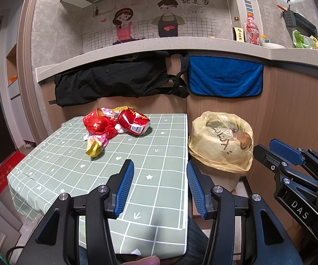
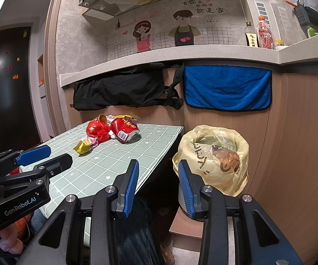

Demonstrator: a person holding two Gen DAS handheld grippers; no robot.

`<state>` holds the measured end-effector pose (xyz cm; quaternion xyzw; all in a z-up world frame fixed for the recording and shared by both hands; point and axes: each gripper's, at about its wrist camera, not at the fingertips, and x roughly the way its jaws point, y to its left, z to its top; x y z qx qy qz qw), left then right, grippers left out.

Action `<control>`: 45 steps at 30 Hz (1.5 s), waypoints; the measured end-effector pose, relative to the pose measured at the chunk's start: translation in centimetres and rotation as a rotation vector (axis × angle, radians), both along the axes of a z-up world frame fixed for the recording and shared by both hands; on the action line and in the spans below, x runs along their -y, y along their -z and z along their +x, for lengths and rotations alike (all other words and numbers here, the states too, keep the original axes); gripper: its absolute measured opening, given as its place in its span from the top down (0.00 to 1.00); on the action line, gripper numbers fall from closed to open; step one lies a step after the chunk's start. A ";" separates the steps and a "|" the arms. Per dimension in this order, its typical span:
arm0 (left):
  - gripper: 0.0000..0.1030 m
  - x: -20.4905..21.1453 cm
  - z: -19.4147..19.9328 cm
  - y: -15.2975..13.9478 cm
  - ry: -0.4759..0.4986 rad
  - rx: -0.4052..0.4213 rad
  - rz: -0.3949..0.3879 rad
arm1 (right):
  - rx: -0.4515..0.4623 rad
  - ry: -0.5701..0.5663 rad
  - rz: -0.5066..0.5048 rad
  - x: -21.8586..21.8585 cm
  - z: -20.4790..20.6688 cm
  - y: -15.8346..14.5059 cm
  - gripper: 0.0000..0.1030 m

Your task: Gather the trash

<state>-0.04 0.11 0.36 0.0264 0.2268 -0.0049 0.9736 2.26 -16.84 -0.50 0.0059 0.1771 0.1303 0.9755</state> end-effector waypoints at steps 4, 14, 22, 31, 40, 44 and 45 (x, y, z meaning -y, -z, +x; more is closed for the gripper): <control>0.51 0.0 0.0 0.0 0.001 0.000 0.000 | -0.003 -0.001 0.001 0.3 0.1 0.1 0.65; 0.51 -0.1 0.0 0.1 0.001 0.001 0.000 | -0.003 0.000 -0.001 0.2 0.1 0.1 0.65; 0.51 -0.1 0.0 0.1 0.002 0.001 0.000 | -0.004 0.002 0.002 0.3 0.2 0.2 0.65; 0.51 0.1 0.1 0.0 0.007 -0.001 -0.007 | -0.006 0.000 0.001 0.4 0.2 0.3 0.65; 0.51 -5.5 4.3 -0.9 -0.043 -0.014 -0.095 | 0.003 -0.059 -0.051 -0.7 4.1 -0.9 0.65; 0.51 -10.4 8.2 -1.2 -0.078 -0.020 -0.107 | -0.002 -0.116 -0.061 -2.7 8.4 -2.2 0.65; 0.51 -11.7 9.5 -1.0 -0.098 -0.033 -0.112 | -0.003 -0.127 -0.061 -3.3 9.4 -2.4 0.65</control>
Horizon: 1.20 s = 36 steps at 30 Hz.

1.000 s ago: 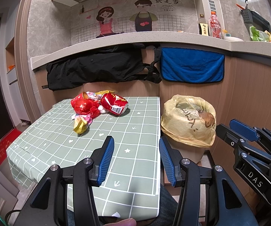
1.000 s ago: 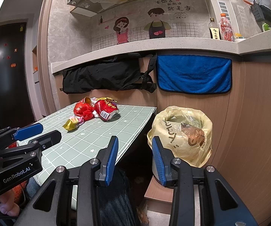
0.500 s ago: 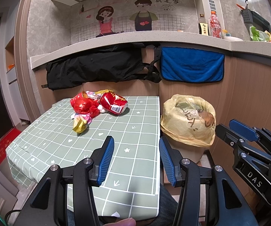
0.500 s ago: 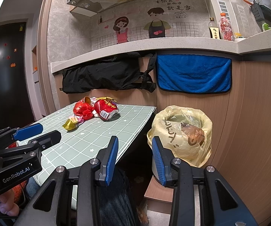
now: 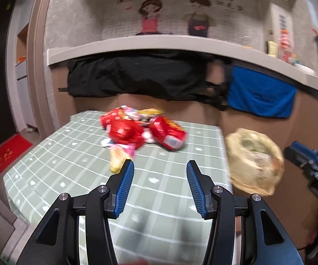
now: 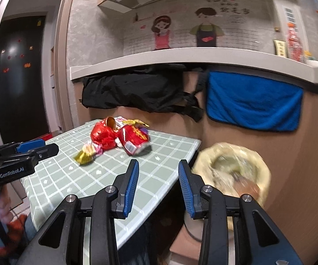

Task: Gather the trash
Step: 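Grasp the pink snack wrapper with the left tool while the right tool approaches the red bag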

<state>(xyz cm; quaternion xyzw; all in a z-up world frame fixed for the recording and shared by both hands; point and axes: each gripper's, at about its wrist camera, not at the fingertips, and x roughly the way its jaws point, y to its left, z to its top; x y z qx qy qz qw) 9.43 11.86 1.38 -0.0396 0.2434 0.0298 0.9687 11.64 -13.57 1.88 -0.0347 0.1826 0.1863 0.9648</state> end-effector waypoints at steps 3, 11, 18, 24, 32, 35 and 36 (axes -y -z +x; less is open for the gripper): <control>0.51 -3.8 3.6 1.0 -0.041 -0.068 -0.056 | -0.026 -0.028 0.004 -1.9 3.7 -0.1 0.65; 0.51 -8.9 13.1 5.1 0.007 -0.217 -0.193 | -0.117 -0.085 0.004 -5.7 11.7 1.9 0.65; 0.53 -10.9 19.1 9.5 -0.024 -0.351 -0.293 | -0.179 -0.106 -0.029 -7.2 16.3 4.0 0.65; 0.55 -10.8 19.7 10.5 -0.041 -0.355 -0.290 | -0.228 -0.200 -0.015 -8.7 19.5 4.3 0.65; 0.54 -12.3 19.1 11.3 -0.059 -0.330 -0.351 | -0.303 -0.264 -0.005 -12.0 24.8 5.5 0.65; 0.52 -12.5 19.1 11.4 -0.043 -0.318 -0.348 | -0.330 -0.243 0.020 -12.3 27.1 6.2 0.65; 0.51 -12.6 19.1 11.4 -0.039 -0.316 -0.351 | -0.333 -0.236 0.022 -12.4 27.7 6.4 0.65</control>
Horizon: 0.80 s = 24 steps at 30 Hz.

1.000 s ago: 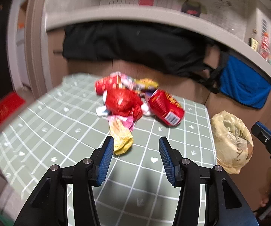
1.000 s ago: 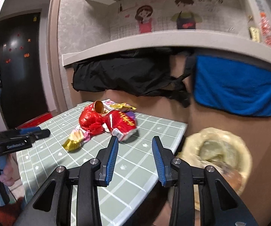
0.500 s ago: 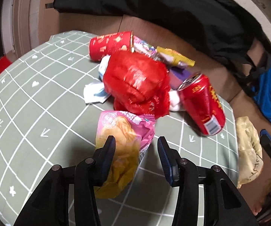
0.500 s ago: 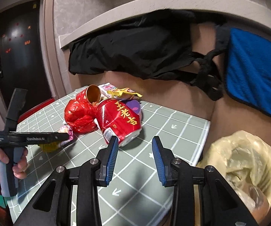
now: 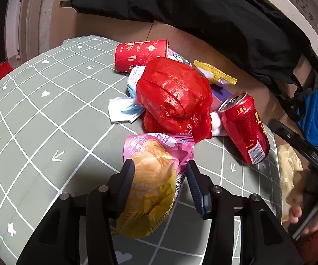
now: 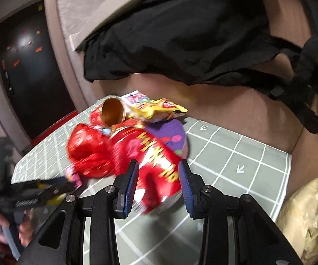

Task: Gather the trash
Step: 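Grasp the pink snack wrapper with the left tool while the right tool approaches the red bag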

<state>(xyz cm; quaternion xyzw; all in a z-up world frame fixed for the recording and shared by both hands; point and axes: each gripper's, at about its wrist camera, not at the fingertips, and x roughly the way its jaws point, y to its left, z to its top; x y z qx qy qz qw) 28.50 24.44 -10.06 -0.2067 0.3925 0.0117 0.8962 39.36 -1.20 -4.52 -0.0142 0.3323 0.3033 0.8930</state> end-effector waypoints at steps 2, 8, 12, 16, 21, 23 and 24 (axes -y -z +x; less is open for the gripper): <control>0.50 -0.1 0.0 0.0 0.014 -0.003 -0.003 | -0.009 0.005 -0.001 -0.1 1.0 0.4 0.65; 0.50 -1.6 -0.5 0.2 -0.003 0.010 -0.118 | -0.068 -0.027 0.055 -0.3 3.9 1.1 0.65; 0.51 -2.1 -0.8 0.1 -0.023 0.000 -0.120 | -0.113 -0.107 0.073 -1.0 3.5 1.5 0.64; 0.51 -2.0 -1.0 -0.1 0.003 -0.008 -0.092 | -0.043 -0.155 -0.022 -2.0 0.6 1.5 0.64; 0.60 -2.0 -1.9 -0.5 0.027 0.007 -0.065 | -0.029 -0.221 -0.102 -2.7 -2.6 1.6 0.61; 0.67 -2.0 -2.3 -0.6 0.031 0.015 -0.046 | -0.049 -0.242 -0.103 -2.9 -3.4 1.8 0.61; 0.73 -2.0 -2.4 -0.6 0.034 0.015 -0.031 | -0.066 -0.246 -0.096 -2.9 -3.5 2.0 0.61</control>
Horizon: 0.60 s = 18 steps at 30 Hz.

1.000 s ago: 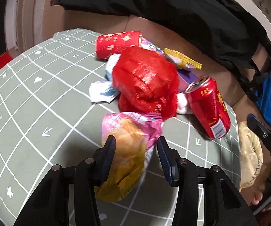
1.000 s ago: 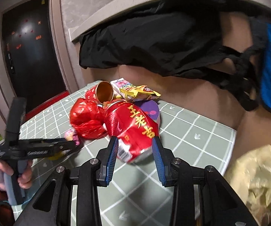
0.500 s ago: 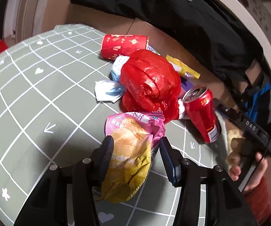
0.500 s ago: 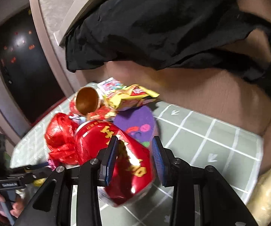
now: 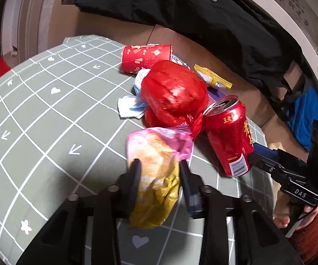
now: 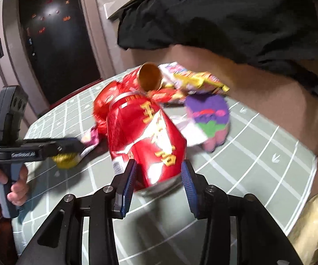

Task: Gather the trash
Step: 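Grasp the pink snack wrapper with the left tool while the right tool approaches the red bag, then grasp the red plastic bag with the right tool and lift it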

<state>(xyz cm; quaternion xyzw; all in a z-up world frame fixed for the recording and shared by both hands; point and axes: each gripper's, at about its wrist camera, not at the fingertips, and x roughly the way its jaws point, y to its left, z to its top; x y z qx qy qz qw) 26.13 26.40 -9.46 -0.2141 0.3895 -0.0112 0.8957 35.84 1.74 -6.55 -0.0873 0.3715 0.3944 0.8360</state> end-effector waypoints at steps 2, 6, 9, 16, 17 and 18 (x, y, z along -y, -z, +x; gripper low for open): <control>0.77 0.0 -0.3 0.1 0.008 -0.004 0.013 | -0.018 0.009 0.016 0.1 0.0 0.1 0.61; 0.80 0.1 -1.1 -0.4 0.013 0.022 0.044 | -0.046 0.037 0.063 0.7 0.0 -0.2 0.61; 0.80 -0.2 -1.5 -1.0 0.013 0.046 0.046 | -0.014 0.040 0.088 0.9 -0.3 -1.4 0.61; 0.80 -0.8 -2.6 -2.9 0.012 0.110 0.084 | 0.106 0.006 0.050 -1.9 -1.0 -4.8 0.61; 0.80 -1.0 -2.8 -3.1 0.011 0.113 0.083 | 0.128 -0.013 0.034 -3.1 -1.2 -5.2 0.61; 0.80 -1.4 -3.1 -3.2 0.007 0.114 0.081 | 0.143 -0.023 0.020 -3.9 -1.4 -5.5 0.61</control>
